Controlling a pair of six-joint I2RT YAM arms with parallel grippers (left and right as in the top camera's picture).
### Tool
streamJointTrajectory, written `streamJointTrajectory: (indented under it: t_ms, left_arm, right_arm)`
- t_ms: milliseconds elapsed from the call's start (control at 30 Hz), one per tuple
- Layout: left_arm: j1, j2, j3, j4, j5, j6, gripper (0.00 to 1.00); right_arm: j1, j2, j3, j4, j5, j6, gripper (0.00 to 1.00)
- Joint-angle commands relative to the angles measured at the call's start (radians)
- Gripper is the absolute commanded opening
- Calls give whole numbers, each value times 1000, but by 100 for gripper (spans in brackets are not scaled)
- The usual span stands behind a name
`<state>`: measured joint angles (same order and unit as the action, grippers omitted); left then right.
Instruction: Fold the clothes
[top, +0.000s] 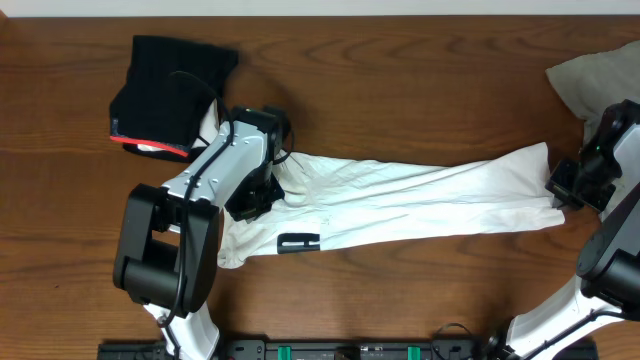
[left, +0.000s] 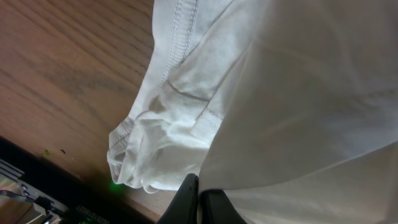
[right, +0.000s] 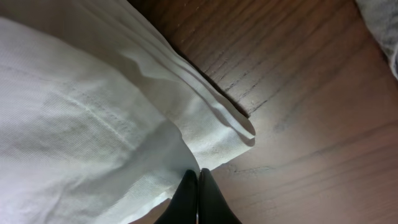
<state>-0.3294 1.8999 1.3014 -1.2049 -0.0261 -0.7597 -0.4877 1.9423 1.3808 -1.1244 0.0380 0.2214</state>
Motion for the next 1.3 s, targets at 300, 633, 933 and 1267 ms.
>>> streamJointTrajectory:
  t_ms: [300,633,933,1267]
  left_arm:
    - [3,-18,-30,39,-5,-13,6]
    - [4,-18,-28,52,-5,70,24]
    - [6,-19,291,-148,-70,211,38]
    - [5,-13,449,-90,-80,285,61]
  right_arm:
    - [-6,-20,-45,38,18,29,1]
    - [-6,-20,-81,73,18,30,9]
    - [-6,-20,18,-30,2,40,65]
    - [93,-20,145,-64,-174,-109,62]
